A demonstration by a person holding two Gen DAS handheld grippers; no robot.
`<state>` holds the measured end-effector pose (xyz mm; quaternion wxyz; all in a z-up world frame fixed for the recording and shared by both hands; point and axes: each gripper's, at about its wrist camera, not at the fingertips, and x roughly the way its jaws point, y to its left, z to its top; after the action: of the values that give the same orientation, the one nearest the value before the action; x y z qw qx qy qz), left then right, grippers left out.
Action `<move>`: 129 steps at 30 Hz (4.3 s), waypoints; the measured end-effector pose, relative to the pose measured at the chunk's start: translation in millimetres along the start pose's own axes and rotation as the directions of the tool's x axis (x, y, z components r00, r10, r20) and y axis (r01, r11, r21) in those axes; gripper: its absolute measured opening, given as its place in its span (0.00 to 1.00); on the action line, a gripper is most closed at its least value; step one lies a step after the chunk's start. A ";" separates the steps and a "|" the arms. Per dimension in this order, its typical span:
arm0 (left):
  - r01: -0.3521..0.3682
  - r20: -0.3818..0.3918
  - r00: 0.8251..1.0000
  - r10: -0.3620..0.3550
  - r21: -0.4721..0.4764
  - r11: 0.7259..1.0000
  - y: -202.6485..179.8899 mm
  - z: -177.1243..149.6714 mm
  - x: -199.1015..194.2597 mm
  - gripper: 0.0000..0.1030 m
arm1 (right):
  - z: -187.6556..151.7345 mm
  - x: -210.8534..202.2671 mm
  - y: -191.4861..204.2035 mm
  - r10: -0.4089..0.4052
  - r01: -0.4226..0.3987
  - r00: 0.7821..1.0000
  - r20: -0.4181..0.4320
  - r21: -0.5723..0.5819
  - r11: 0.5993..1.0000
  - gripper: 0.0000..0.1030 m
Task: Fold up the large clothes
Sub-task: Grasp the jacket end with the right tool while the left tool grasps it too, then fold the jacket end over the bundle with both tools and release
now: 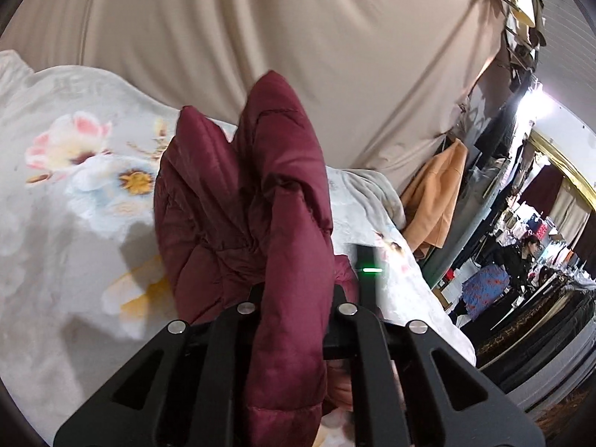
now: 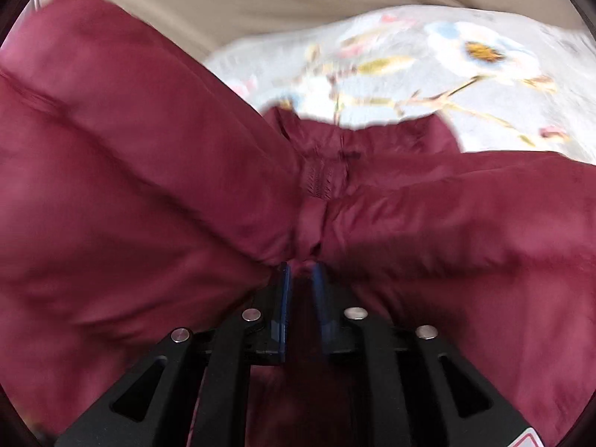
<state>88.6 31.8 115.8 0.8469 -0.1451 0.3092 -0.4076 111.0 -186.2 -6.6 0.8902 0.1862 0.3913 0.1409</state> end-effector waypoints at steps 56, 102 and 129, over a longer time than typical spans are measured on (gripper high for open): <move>-0.094 -0.375 0.909 0.181 0.239 0.967 -134.0 -100.4 248.1 0.20 | -80.2 -179.6 -153.2 -0.155 0.088 0.970 0.187 0.323 0.942 0.11; -0.357 -0.183 0.880 0.437 0.350 0.866 -95.6 -117.3 147.0 0.75 | 16.2 -144.4 -141.7 -0.272 0.222 0.941 0.204 0.238 0.946 0.33; -0.346 -0.182 0.892 0.415 0.317 0.883 -83.2 -101.0 151.4 0.80 | -106.3 -130.0 -125.3 -0.292 0.283 0.956 0.039 0.148 0.948 0.05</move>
<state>46.0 -137.8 18.4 0.8778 0.0898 0.3736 -0.2859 -40.5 -325.9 -44.6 0.8972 0.1938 0.3961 -0.0240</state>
